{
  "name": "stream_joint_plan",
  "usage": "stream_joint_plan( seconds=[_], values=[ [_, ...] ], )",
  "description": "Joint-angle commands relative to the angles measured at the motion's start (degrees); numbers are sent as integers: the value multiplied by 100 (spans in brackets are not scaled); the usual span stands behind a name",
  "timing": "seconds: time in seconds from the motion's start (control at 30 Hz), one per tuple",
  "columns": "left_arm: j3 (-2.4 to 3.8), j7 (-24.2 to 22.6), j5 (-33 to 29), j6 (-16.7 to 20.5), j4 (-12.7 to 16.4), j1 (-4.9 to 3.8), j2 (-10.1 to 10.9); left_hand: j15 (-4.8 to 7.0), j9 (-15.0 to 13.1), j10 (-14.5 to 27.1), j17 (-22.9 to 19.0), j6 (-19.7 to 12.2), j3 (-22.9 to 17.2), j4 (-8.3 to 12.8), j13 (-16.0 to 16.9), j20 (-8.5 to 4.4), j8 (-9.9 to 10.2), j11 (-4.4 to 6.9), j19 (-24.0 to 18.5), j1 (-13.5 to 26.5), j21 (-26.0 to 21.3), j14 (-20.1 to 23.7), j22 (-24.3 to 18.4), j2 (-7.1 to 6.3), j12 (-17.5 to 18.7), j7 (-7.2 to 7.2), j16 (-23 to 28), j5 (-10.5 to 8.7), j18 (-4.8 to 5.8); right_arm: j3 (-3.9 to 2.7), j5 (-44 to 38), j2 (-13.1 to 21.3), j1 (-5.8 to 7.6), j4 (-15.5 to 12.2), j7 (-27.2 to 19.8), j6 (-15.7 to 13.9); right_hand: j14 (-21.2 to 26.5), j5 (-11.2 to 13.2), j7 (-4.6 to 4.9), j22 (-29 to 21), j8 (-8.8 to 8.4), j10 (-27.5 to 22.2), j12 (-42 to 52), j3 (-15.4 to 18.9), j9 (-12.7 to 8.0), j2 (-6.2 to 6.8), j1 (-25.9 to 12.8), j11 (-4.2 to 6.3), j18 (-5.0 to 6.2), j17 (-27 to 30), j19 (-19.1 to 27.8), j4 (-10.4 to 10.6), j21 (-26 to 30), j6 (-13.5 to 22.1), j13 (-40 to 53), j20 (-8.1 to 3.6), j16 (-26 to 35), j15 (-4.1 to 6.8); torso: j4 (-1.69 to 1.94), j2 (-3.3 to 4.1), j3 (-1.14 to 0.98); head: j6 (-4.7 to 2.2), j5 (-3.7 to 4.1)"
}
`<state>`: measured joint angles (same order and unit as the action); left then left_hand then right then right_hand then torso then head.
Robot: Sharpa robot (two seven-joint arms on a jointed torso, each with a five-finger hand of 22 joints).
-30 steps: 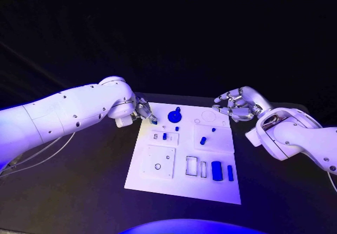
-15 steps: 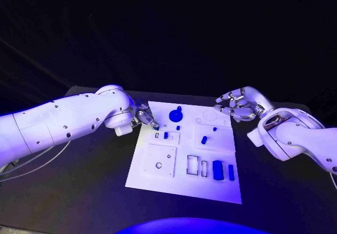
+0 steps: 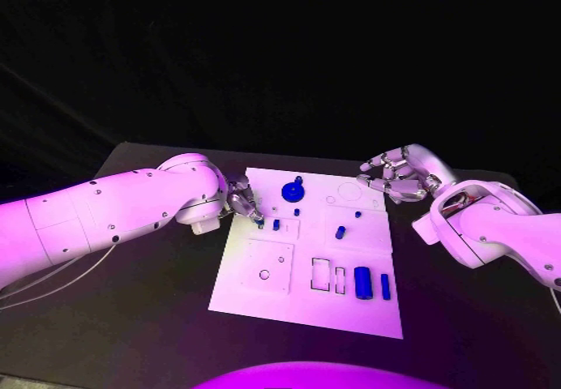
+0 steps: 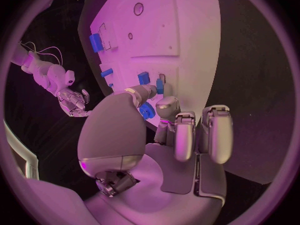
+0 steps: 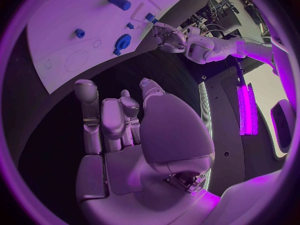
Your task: Assemble the parts on the task board
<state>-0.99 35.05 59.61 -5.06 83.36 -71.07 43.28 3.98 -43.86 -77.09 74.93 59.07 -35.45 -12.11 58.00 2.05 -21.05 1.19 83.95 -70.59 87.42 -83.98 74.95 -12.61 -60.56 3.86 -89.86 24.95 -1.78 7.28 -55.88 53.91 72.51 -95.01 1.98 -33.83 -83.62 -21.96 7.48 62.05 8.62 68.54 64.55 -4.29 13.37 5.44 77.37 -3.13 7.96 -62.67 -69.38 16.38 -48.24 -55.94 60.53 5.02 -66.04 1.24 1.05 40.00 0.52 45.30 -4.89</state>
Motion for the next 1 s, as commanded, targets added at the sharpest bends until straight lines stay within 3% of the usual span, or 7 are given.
stream_joint_plan(
  seconds=[0.03,1.0],
  values=[
    [3,27,172,-50,29,14,-12,43,-7,-47,1507,60,-921,960,4,-33,-32,12,324,10,27,-602,1141,39,-30,-73,-14,35,76,-1,-47,2,-5,-13,-39,63,-1,-17,30,-7,40,-26,-5,12,-2,-8,-53,11,46,0,-12,16,36,-11,-7,14,25,-10,0,2,0,2,5],
    [1,157,272,-236,60,61,-66,46,-14,-73,1507,74,-909,954,12,-35,-50,19,341,41,41,-602,1164,36,-45,-81,-14,52,82,-2,-53,48,-9,-52,-80,47,-2,-41,30,-8,41,-27,-1,16,-2,-1,-58,11,46,-1,-15,14,42,-7,-7,14,28,-10,1,1,-3,42,12]
  ],
)
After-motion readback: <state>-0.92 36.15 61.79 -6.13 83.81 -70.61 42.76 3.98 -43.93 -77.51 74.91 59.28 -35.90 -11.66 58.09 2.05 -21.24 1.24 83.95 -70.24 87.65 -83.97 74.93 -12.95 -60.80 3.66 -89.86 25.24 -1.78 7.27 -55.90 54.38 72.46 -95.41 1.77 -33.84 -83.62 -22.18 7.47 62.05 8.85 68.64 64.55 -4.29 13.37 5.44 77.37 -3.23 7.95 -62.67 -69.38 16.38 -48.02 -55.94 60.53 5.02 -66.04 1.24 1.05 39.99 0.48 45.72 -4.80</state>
